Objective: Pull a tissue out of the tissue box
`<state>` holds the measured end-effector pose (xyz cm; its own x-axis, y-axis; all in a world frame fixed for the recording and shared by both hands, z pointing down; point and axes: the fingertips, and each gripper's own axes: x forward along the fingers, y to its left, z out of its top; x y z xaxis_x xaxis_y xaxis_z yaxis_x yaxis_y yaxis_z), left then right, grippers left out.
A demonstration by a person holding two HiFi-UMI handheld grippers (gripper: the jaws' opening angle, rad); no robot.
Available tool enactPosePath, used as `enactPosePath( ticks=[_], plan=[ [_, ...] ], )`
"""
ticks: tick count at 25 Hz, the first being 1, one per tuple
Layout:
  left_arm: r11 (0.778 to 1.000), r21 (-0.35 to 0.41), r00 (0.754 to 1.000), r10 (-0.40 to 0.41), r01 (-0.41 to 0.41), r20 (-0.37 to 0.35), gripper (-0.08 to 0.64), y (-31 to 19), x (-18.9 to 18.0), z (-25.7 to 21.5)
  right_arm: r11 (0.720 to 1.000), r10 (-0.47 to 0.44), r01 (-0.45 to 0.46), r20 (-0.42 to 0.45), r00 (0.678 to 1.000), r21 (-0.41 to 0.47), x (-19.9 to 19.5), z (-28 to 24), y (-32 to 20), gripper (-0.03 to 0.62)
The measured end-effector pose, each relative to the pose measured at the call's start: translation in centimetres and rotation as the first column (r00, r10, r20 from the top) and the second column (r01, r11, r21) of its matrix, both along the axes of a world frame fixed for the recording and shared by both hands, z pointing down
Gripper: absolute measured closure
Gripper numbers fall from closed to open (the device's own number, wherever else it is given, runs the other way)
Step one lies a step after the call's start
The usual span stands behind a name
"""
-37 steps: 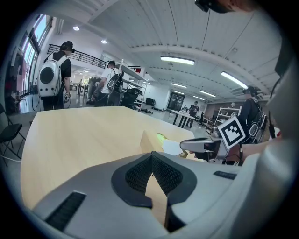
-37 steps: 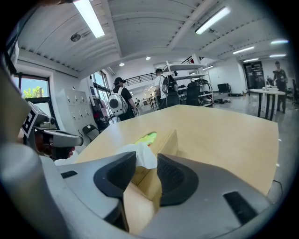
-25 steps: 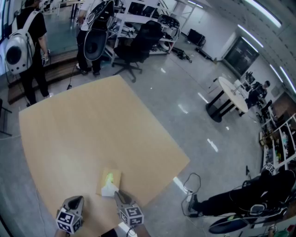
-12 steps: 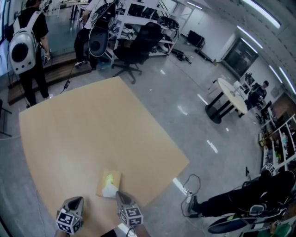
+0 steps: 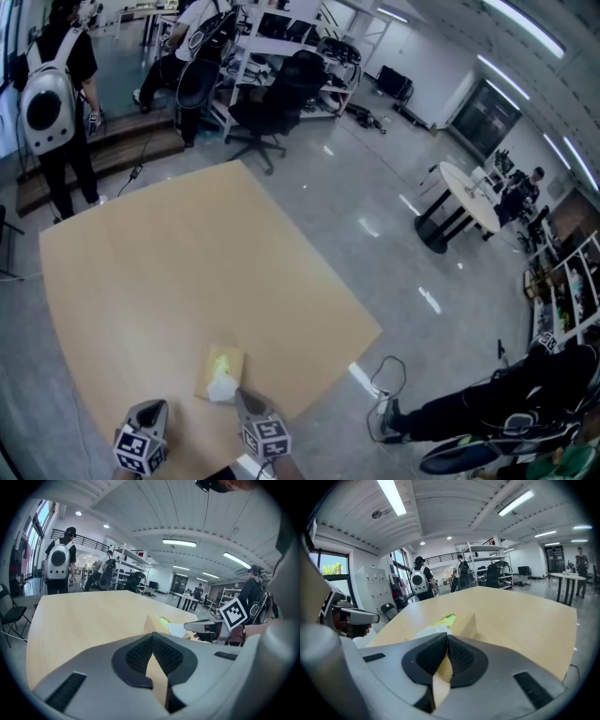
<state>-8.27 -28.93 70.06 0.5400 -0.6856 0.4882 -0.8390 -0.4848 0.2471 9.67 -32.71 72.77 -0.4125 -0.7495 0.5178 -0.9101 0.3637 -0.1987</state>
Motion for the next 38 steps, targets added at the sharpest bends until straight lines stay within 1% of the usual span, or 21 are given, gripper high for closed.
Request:
enactPosePath(
  ticks=[3,6,10,13,20,27,38],
  plan=[
    [1.0,0.005,1.0,0.003,-0.003,-0.002,0.552,0.0,-0.2,0.0,1.0,-0.003,0.003,-0.003,1.0,0.004,-0.2,0.1,0.1,0.586],
    [1.0,0.021,1.0,-0.013,0.013,-0.005,0.552,-0.3,-0.4,-0.2,1.0,-0.006,0.006,-0.002,1.0,0.01,-0.3,-0.1,-0.1,0.586],
    [1.0,0.017,1.0,-0.004,0.004,-0.009,0.552,-0.2,0.1,-0.6,1.0,-0.009,0.009,-0.002,1.0,0.021,-0.2,-0.5,-0.2,0.586],
    [0.999,0.044,1.0,-0.026,0.026,-0.007,0.552,-0.4,0.0,-1.2,1.0,-0.011,0.011,-0.004,1.0,0.025,0.0,-0.8,0.0,0.586],
    [0.996,0.075,0.999,-0.046,0.046,-0.01,0.552,-0.5,-0.3,-2.5,0.999,-0.015,0.016,-0.006,1.0,0.049,-0.2,-1.8,0.0,0.586],
    [0.995,0.093,1.0,-0.024,0.023,0.012,0.552,0.9,-1.0,-1.6,0.998,-0.005,0.006,-0.016,1.0,0.068,0.1,-2.3,0.9,0.586],
    [0.992,0.126,1.0,-0.019,0.018,0.009,0.552,1.3,-0.8,-3.1,0.995,0.024,-0.023,-0.008,1.0,0.093,0.8,-3.8,1.9,0.586]
  ],
)
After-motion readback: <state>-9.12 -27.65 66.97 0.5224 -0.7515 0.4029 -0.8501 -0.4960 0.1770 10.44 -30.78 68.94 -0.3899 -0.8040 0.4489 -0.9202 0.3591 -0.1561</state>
